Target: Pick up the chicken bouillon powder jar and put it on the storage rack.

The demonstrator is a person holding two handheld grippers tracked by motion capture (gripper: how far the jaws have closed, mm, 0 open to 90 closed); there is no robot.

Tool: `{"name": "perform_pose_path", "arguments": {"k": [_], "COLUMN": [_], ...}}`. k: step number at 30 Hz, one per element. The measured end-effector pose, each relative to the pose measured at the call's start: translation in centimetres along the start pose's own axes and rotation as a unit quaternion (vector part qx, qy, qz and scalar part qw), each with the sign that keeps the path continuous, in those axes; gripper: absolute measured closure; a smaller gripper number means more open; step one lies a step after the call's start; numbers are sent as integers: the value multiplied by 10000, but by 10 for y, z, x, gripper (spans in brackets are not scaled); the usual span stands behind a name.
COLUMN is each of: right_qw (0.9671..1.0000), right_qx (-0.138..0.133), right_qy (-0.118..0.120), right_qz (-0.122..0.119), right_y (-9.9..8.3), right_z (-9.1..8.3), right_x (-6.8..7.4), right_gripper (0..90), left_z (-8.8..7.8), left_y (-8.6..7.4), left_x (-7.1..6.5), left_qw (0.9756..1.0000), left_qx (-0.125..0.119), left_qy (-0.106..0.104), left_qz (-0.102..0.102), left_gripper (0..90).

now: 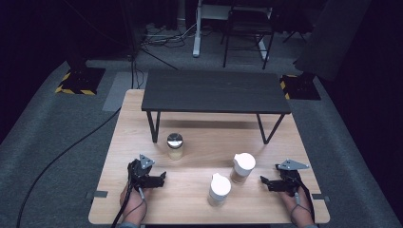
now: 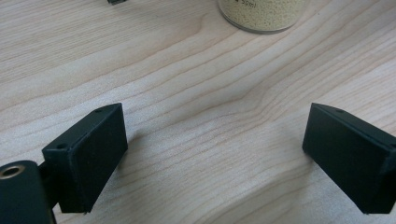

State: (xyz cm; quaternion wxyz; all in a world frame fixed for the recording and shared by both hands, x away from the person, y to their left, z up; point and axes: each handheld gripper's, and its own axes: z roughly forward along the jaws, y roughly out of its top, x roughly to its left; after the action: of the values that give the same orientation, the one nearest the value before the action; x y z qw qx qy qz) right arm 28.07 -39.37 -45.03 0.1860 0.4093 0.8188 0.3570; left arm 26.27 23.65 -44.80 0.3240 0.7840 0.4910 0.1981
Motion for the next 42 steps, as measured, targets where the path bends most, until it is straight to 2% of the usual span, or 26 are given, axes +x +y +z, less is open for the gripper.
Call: {"name": "perform_pose_path", "arguments": {"k": [4, 7, 9, 10, 11, 12, 13, 14, 16, 18, 23, 27, 37, 42], "right_qw": [10000, 10000, 10000, 10000, 10000, 10000, 10000, 10000, 10000, 10000, 10000, 10000, 9999, 9998], "right_qx": [1, 2, 2, 2, 3, 2, 2, 1, 2, 1, 3, 7, 79, 114], "right_qy": [1, 0, -1, -2, -2, -2, -2, -3, -4, -5, -7, -24, -82, -101], "right_qz": [-1, 3, 5, 6, 6, 6, 5, 9, 9, 10, 9, 14, 68, 84], "right_y": [0, 0, 0, 0, 0, 0, 0, 0, 0, 0, 0, 0, 3, 4], "right_z": [0, 0, 0, 0, 0, 0, 0, 0, 0, 0, 0, 0, 2, 2], "right_x": [0, 0, 0, 0, 0, 0, 0, 0, 0, 0, 0, 1, 2, 3], "right_gripper": [98, 98, 98, 98, 98, 98, 98, 98, 97, 97, 97, 90, 29, 9], "left_z": [0, -1, -2, -5, -5, -10, -10, -16, -18, -22, -26, -29, -29, -27], "left_y": [0, 0, -1, -5, -5, -10, -10, -14, -16, -21, -23, -27, -28, -26], "left_x": [4, 4, 5, 5, 5, 3, 3, 2, 2, 3, 2, 1, 3, 2], "left_qw": [10000, 10000, 10000, 9997, 9997, 9990, 9990, 9980, 9975, 9956, 9943, 9922, 9899, 9880], "left_qx": [2, 0, -54, -210, -210, -432, -432, -634, -709, -921, -1052, -1230, -1390, -1520], "left_qy": [-77, -60, -77, -86, -86, -67, -67, -36, -38, -98, -62, -54, -110, -141], "left_qz": [35, 8, 7, -44, -44, -72, -72, -32, -39, -131, -137, -187, -253, -244], "left_gripper": [64, 72, 93, 88, 80, 79, 79, 77, 76, 77, 78, 78, 78, 78]}}
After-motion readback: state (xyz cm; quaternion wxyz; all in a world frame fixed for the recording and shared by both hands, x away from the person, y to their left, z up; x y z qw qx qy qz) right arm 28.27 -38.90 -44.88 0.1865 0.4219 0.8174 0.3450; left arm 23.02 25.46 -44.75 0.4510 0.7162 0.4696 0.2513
